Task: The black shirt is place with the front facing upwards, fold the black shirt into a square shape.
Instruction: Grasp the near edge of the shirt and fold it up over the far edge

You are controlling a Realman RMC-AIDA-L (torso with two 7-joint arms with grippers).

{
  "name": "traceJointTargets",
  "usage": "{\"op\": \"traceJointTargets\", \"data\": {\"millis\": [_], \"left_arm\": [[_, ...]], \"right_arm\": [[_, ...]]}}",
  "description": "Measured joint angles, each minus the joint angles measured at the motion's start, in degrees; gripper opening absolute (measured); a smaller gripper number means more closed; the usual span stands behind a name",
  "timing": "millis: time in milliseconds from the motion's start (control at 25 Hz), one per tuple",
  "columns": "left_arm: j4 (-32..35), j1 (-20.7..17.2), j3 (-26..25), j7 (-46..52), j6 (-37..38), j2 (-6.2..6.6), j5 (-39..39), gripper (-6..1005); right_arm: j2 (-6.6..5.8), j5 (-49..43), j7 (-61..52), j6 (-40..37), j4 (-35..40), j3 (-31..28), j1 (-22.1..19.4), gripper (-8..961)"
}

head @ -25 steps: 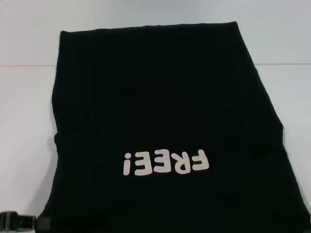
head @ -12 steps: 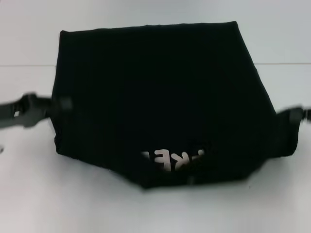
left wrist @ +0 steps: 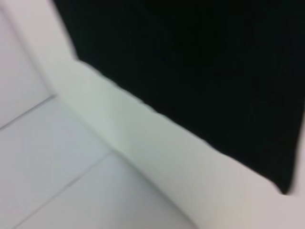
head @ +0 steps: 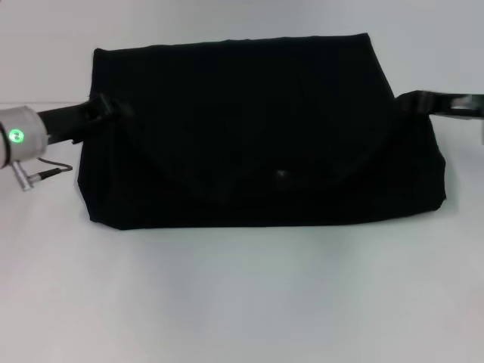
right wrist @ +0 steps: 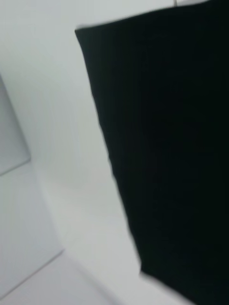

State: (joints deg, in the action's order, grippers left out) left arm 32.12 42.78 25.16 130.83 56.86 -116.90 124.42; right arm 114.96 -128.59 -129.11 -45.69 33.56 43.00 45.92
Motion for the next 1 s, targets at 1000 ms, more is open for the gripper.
{"op": "traceJointTargets", "data": {"millis": [1000], "left_arm": [[0.78,2.85,11.27,0.51,-13.79,-1.08,0.07,71]], "right_arm": [[1.10,-1.67,0.61,16.69,-3.63,8.89,7.62,71]]}}
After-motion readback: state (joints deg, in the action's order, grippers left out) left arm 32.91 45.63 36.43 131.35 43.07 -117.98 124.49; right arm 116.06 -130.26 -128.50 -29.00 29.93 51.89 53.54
